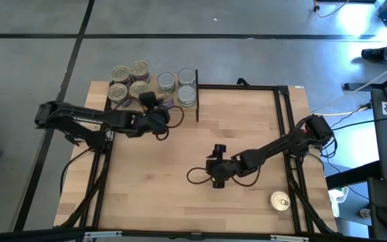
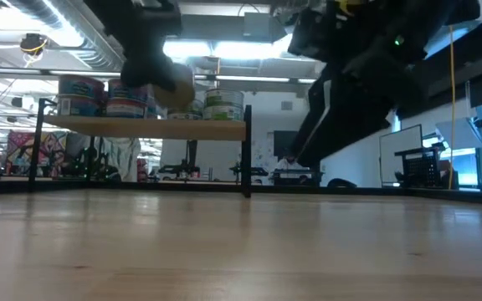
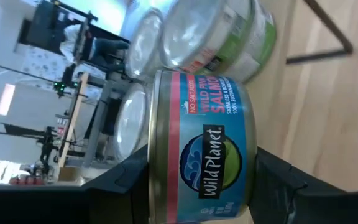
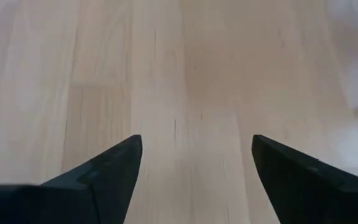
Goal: Stack canned seafood by type on shelf
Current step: Put the blue tuna can on the shelf
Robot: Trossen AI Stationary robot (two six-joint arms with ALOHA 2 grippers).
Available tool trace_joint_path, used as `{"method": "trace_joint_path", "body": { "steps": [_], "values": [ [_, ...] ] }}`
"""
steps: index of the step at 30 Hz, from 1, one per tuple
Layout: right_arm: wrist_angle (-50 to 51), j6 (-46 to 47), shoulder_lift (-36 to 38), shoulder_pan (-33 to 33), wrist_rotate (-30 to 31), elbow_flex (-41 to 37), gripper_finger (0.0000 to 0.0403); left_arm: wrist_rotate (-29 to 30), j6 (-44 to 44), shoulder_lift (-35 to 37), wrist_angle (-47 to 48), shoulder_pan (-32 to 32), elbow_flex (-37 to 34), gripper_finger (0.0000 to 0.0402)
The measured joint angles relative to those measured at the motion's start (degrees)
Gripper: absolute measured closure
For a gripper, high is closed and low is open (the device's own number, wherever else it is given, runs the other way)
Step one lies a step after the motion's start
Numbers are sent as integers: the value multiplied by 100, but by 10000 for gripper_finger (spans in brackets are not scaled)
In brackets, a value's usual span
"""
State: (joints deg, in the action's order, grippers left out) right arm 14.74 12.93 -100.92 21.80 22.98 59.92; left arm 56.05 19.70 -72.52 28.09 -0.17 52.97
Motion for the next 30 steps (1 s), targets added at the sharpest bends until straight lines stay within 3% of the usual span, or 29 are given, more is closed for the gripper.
{"method": "trace_joint_path", "body": {
  "steps": [13,18,22,30],
  "values": [
    [32,43,-63,-2,-10,-2,100,46,239,-657,-59,-541,0,214],
    [25,48,-61,-2,-10,-2,100,-159,68,-675,-21,-559,-9,146],
    [12,48,-61,-2,30,-2,100,-693,-200,-668,-32,-557,-9,101],
    [-2,48,-63,-2,46,-2,100,-1082,-623,-590,-48,-562,-9,85]
  ]
}}
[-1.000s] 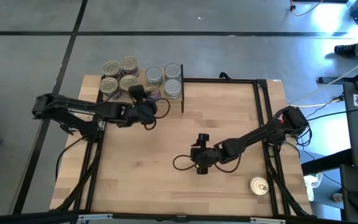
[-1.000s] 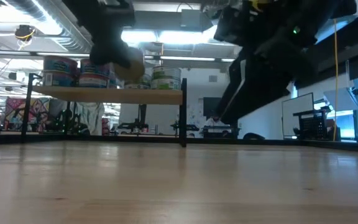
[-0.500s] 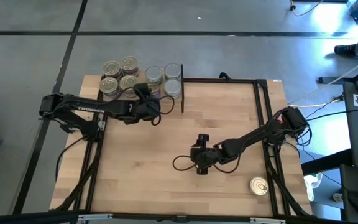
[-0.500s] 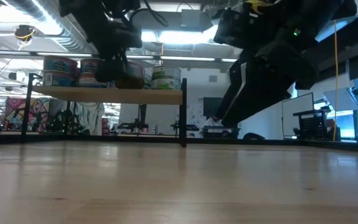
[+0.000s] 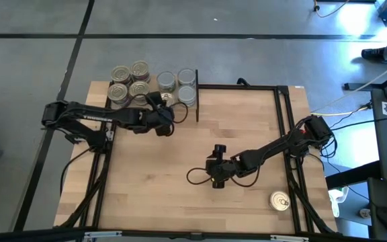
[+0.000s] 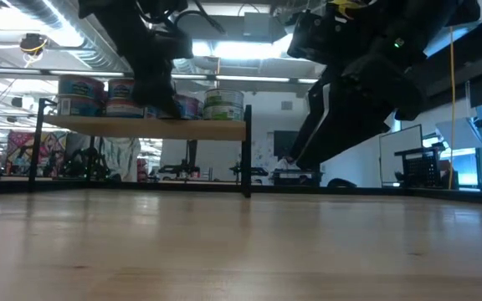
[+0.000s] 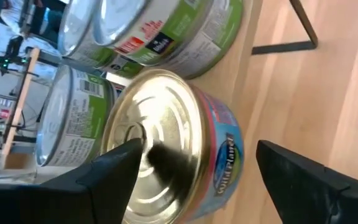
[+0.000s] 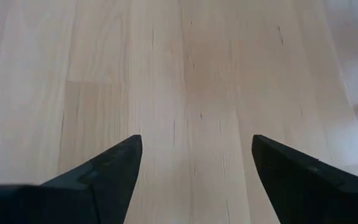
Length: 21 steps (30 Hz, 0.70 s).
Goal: Stack canned seafood by type on shelf
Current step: Put the blue tuna can on the shelf, then stack the blue tuna can on top of the blue tuna can on the shelf
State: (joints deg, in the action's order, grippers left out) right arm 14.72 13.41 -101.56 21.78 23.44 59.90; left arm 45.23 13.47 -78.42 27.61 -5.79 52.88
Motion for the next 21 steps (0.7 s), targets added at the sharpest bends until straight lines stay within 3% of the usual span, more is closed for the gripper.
{"method": "trace_joint_path", "body": {
  "steps": [11,15,21],
  "values": [
    [-46,50,0,0,4,0,100,-122,16,276,-91,64,0,101],
    [-62,48,0,-7,4,0,100,209,165,300,-100,11,2,101],
    [-75,48,0,-4,4,0,100,243,270,300,-100,-192,2,100]
  ]
}}
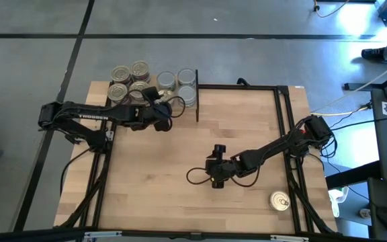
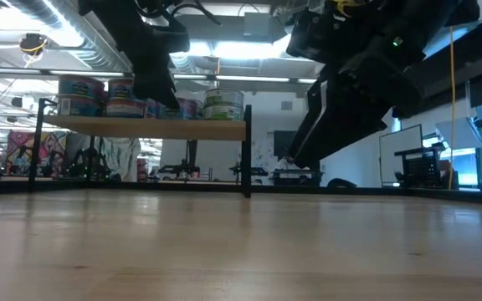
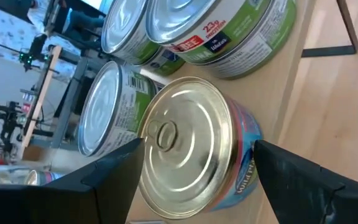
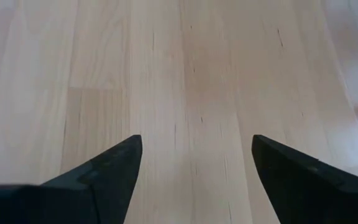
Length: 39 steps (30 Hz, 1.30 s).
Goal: Stack canned seafood by type on shelf
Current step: Stack the blue tuna can on top of the blue tuna can on the shelf
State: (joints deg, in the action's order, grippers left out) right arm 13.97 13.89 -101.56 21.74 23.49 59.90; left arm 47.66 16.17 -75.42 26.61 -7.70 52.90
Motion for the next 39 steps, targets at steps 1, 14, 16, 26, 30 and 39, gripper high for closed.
{"method": "trace_joint_path", "body": {
  "steps": [1,14,16,26,30,39],
  "values": [
    [-8,0,0,0,0,0,100,-1,-5,0,-1,2,0,100],
    [-303,-47,-2,0,-73,0,100,-347,-1049,111,-350,1197,8,100],
    [-405,-41,-2,0,-282,4,100,-604,-1374,107,-360,1440,8,100],
    [1354,765,891,555,-1359,7,100,-1409,-2800,-256,-390,2494,2,100],
    [2273,1816,1253,974,-1895,11,100,-1434,-2931,-591,-531,2723,2,100],
    [4212,4690,1423,1980,-3589,9,100,-1665,-2900,-1356,-1109,2796,2,100]
  ]
}}
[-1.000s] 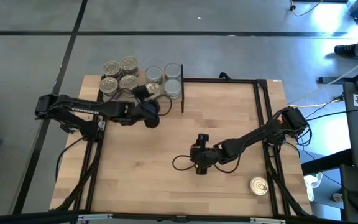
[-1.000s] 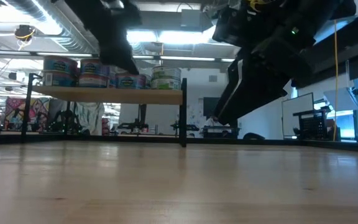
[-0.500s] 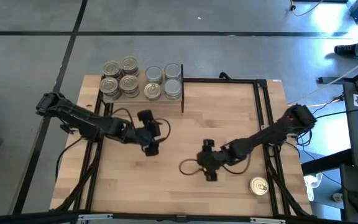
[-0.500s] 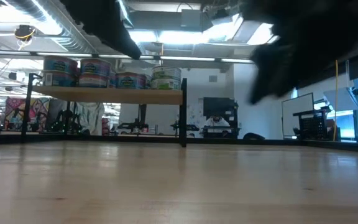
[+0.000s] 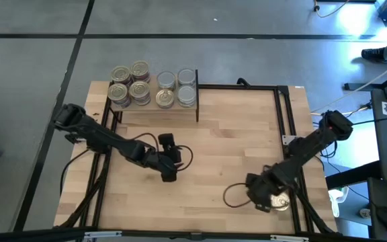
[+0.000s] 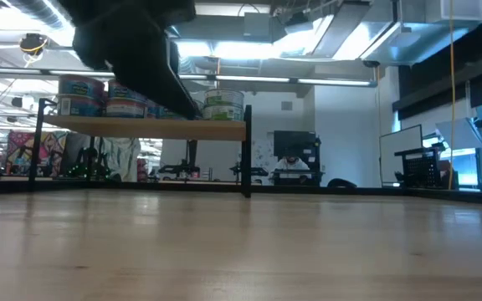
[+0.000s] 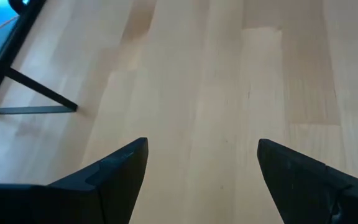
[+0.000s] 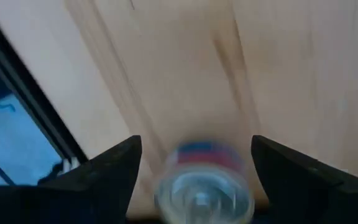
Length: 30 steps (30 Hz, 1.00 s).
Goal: Stack canned seafood by type on shelf
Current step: Stack the blue tuna can on top of the blue tuna can on the shelf
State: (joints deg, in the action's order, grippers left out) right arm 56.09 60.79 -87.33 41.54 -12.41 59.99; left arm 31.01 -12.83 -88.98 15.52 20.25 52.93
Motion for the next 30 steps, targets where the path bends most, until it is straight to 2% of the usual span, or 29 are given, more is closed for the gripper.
{"method": "trace_joint_path", "body": {
  "steps": [5,7,11,17,24,30],
  "values": [
    [469,1211,0,561,-327,0,105,2,58,-237,-164,0,-4,100],
    [525,1591,0,772,-376,-77,118,2,95,-295,-159,-2,-4,100],
    [497,2187,-4,1033,-843,-340,155,7,111,-303,-165,-2,-4,100],
    [-439,2433,-4,1256,-924,-756,216,8,162,-303,-160,-2,-4,100],
    [-908,2234,31,984,-606,-1141,265,8,133,-303,-159,-2,-4,100],
    [-1247,1558,28,400,361,-1132,278,8,93,-303,-141,-2,-4,100]
  ]
}}
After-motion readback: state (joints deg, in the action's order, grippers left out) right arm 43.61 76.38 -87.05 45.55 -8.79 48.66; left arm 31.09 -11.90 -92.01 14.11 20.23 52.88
